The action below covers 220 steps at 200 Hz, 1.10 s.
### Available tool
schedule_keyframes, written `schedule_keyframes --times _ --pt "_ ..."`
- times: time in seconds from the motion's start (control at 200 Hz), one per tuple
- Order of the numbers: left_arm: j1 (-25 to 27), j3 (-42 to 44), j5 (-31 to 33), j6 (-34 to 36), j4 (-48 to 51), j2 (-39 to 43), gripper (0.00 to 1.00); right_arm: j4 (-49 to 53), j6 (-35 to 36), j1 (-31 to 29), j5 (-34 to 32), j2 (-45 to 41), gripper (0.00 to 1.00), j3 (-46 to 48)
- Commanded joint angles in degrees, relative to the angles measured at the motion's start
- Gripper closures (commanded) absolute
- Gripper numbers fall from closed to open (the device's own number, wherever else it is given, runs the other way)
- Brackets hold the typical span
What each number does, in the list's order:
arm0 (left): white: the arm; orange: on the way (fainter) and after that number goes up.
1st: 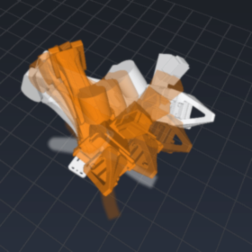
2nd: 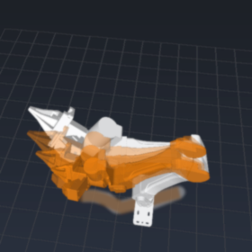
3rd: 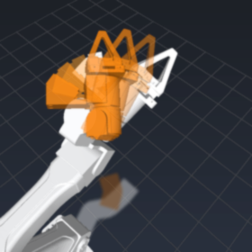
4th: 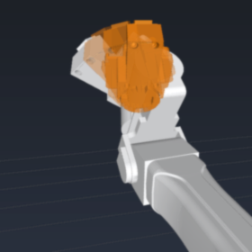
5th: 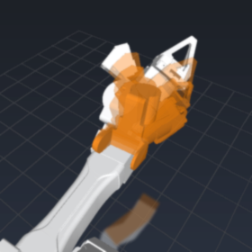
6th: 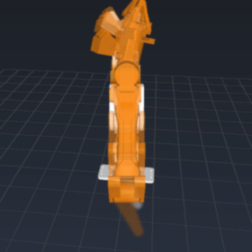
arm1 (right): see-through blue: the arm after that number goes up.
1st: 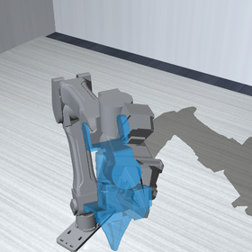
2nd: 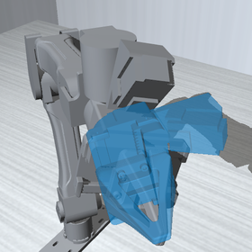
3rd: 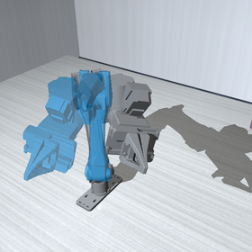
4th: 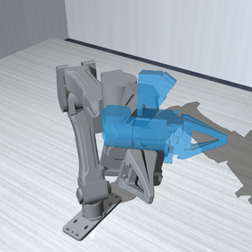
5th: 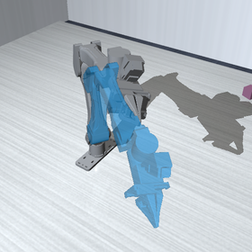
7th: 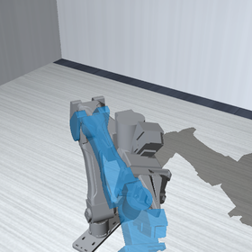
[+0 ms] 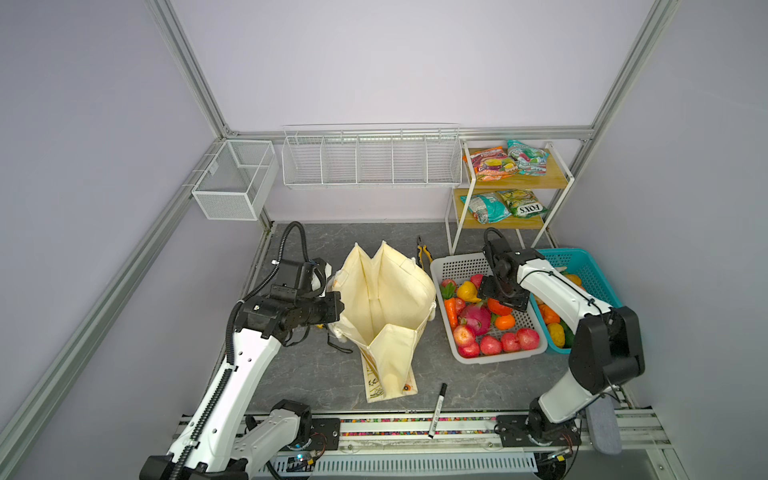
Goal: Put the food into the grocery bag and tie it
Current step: 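Release the bag with the right gripper and move it over the fruit basket, then grasp the red tomato in the white basket with the right gripper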
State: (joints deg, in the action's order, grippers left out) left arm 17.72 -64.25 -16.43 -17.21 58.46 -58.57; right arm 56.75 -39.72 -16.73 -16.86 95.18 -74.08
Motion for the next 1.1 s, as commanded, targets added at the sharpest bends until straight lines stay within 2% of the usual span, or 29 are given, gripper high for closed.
schedule_keyframes --times 0.0,0.21,0.4,0.63,0.73,0.895,1.095 --pt "0.47 0.62 -0.64 1.57 -0.54 -0.45 1.0 -0.58 0.85 0.38 -0.52 0.46 0.01 -0.57" --pt "0.48 0.35 -0.45 1.57 -0.49 -0.63 1.0 -0.12 2.14 0.38 -1.22 -0.73 0.16 -0.4" --pt "0.56 0.09 -0.36 1.4 -0.32 -0.85 1.0 1.15 4.17 0.31 -0.72 -2.58 0.24 -0.78" --pt "0.65 -0.61 -0.21 1.68 0.14 -1.18 1.0 0.93 12.66 -2.35 2.02 -8.19 0.29 -1.06" --pt "0.72 -0.56 -0.01 1.92 0.21 -1.16 1.0 -1.2 18.88 -4.82 3.41 -10.77 0.35 -0.99" --pt "0.7 -0.44 -0.01 2.36 0.17 -0.9 1.0 -6.08 28.9 -11.71 3.85 -14.82 0.37 -1.41" --pt "0.74 -0.58 -0.27 2.79 0.39 -0.65 1.0 -9.14 35.7 -20.55 5.96 -18.03 0.37 -6.85"
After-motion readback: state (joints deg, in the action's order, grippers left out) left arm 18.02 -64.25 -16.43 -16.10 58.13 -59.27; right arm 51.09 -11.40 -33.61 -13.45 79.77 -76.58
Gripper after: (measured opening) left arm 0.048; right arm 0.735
